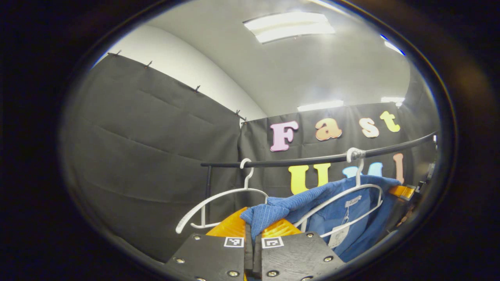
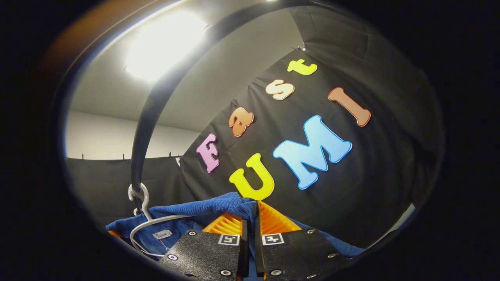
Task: Grasp the clothes on the hanger with both hands and then place them into the laundry hamper below.
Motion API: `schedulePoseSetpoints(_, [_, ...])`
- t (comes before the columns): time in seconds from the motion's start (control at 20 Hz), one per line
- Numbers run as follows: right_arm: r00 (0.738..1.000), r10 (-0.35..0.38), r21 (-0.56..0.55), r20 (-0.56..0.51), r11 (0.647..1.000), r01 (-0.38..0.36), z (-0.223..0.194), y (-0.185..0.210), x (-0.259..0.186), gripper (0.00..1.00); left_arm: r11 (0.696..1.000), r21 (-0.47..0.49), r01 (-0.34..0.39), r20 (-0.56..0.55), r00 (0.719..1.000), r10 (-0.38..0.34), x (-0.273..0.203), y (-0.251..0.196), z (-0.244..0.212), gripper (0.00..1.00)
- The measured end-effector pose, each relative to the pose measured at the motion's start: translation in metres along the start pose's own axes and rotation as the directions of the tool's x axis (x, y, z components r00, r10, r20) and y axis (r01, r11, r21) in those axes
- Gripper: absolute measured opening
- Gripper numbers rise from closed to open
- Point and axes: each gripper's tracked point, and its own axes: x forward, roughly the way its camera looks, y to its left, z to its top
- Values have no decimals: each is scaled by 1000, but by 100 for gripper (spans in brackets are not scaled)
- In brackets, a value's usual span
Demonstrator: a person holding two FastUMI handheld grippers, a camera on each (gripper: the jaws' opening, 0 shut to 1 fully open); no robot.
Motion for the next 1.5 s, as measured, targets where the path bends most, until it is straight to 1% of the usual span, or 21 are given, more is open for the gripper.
schedulePoseSetpoints(0.05, [1000, 2, 3, 2, 1000, -2, 2, -1, 1, 6, 1000, 3, 11, -2, 1000, -11, 7, 1, 0, 2])
schedulePoseSetpoints(0.1, [1000, 2, 4, 4, 1000, -2, 2, -1, 2, 6, 1000, 4, 26, -5, 1000, -26, 14, 2, 0, 1])
schedulePoseSetpoints(0.35, [1000, -18, 25, 14, 1000, 17, 5, -4, -2, 6, 991, -21, 132, -17, 991, -132, 50, 2, 6, 1])
schedulePoseSetpoints(0.55, [999, -36, 10, 27, 999, 36, 6, -15, 12, 6, 977, -10, 212, -26, 977, -212, 79, -6, 10, 1])
schedulePoseSetpoints(0.6, [999, -42, 5, 27, 999, 42, 5, -15, 9, 6, 973, -4, 229, -28, 973, -229, 86, -8, 9, 1])
schedulePoseSetpoints(0.75, [997, -67, -3, 36, 998, 67, 6, -23, 11, 6, 959, 36, 280, -41, 960, -278, 102, -17, -4, 1])
schedulePoseSetpoints(0.85, [995, -92, -18, 47, 996, 92, 8, -31, 12, 6, 950, 42, 310, -41, 950, -308, 112, -25, -12, 1])
schedulePoseSetpoints(1.05, [988, -140, -51, 63, 988, 144, 10, -41, 11, 6, 938, -16, 346, -86, 934, -346, 140, -38, -43, 1])
schedulePoseSetpoints(1.15, [977, -200, -73, 73, 976, 205, 8, -58, 20, 6, 932, -46, 360, -112, 925, -363, 151, -48, -61, 1])
schedulePoseSetpoints(1.25, [969, -245, -55, 39, 967, 247, -6, -76, 31, 7, 926, -65, 372, -148, 914, -378, 158, -62, -83, 1])
schedulePoseSetpoints(1.35, [965, -262, -45, 10, 964, 262, -17, -81, 27, 7, 918, -97, 384, -151, 906, -395, 156, -68, -95, 1])
schedulePoseSetpoints(1.45, [962, -273, -80, -5, 959, 272, -25, -92, 20, 7, 911, -146, 385, -134, 905, -404, 146, -59, -97, 1])
schedulePoseSetpoints(1.5, [964, -264, -91, -14, 961, 262, -30, -89, 18, 7, 910, -163, 380, -131, 906, -402, 143, -54, -99, 1])
